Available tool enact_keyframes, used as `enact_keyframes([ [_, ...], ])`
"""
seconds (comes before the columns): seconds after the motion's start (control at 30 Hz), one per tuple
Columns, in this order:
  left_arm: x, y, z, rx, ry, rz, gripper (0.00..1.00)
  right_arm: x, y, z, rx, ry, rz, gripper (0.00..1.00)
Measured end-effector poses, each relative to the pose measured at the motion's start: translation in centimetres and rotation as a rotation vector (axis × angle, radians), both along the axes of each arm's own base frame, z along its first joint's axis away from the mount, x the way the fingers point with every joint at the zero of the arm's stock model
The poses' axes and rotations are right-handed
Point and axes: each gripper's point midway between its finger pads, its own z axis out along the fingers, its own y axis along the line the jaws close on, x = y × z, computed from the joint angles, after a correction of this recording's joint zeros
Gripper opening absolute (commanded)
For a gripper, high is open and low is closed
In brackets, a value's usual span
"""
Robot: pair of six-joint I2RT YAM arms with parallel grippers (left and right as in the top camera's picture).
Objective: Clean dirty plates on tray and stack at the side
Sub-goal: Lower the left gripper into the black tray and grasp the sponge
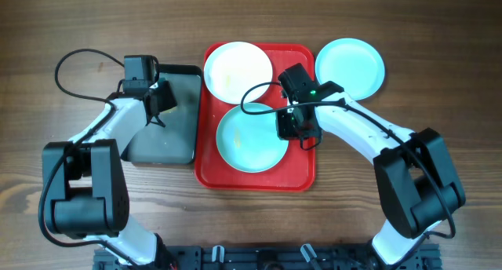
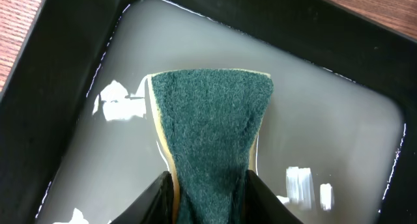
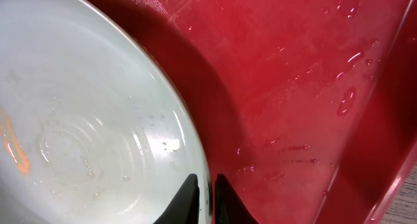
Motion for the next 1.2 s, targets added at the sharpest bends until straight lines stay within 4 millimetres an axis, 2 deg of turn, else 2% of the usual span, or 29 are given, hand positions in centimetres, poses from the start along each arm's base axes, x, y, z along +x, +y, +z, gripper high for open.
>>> enact_keyframes([
  [0.1, 0.1, 0.0, 0.0, 0.005, -0.002, -0.009, 0.16, 0.0, 0.0, 0.0, 0.0, 0.001, 0.0, 0.11],
  [0.2, 0.0, 0.0, 0.0, 0.004, -0.001, -0.008, 0.29, 0.0, 0.0, 0.0, 0.0, 0.0, 0.0, 0.11],
  [0.27, 0.0, 0.0, 0.0, 0.005, 0.002, -0.008, 0.32, 0.0, 0.0, 0.0, 0.0, 0.001, 0.0, 0.1],
  [0.53, -0.5, 0.0, -0.2, 0.003, 0.022, -0.007, 0.25, 0.0, 0.0, 0.0, 0.001, 0.0, 0.0, 0.11],
  [0.6, -0.5, 0.0, -0.3, 0.003, 0.025, -0.006, 0.23, 0.0, 0.0, 0.0, 0.0, 0.0, 0.0, 0.18],
  [0.67, -0.6, 0.0, -0.4, 0.003, 0.029, -0.007, 0.04, 0.0, 0.0, 0.0, 0.0, -0.001, 0.005, 0.24],
  [0.83, -0.9, 0.0, -0.6, 0.002, 0.043, -0.008, 0.04, 0.1, 0.1, 0.0, 0.001, -0.008, 0.015, 0.45],
  [1.03, -1.4, 0.0, -0.4, 0.002, 0.058, -0.008, 0.04, 0.8, 0.1, 0.1, -0.004, -0.039, 0.015, 0.49],
  [1.1, -2.4, 0.0, 0.5, 0.002, 0.076, -0.007, 0.04, 1.0, 0.0, 0.1, -0.011, -0.049, 0.013, 0.49],
  [1.2, -3.2, -0.1, 3.9, 0.003, 0.033, -0.008, 0.04, 1.7, 0.0, 0.2, -0.014, -0.079, 0.009, 0.58],
])
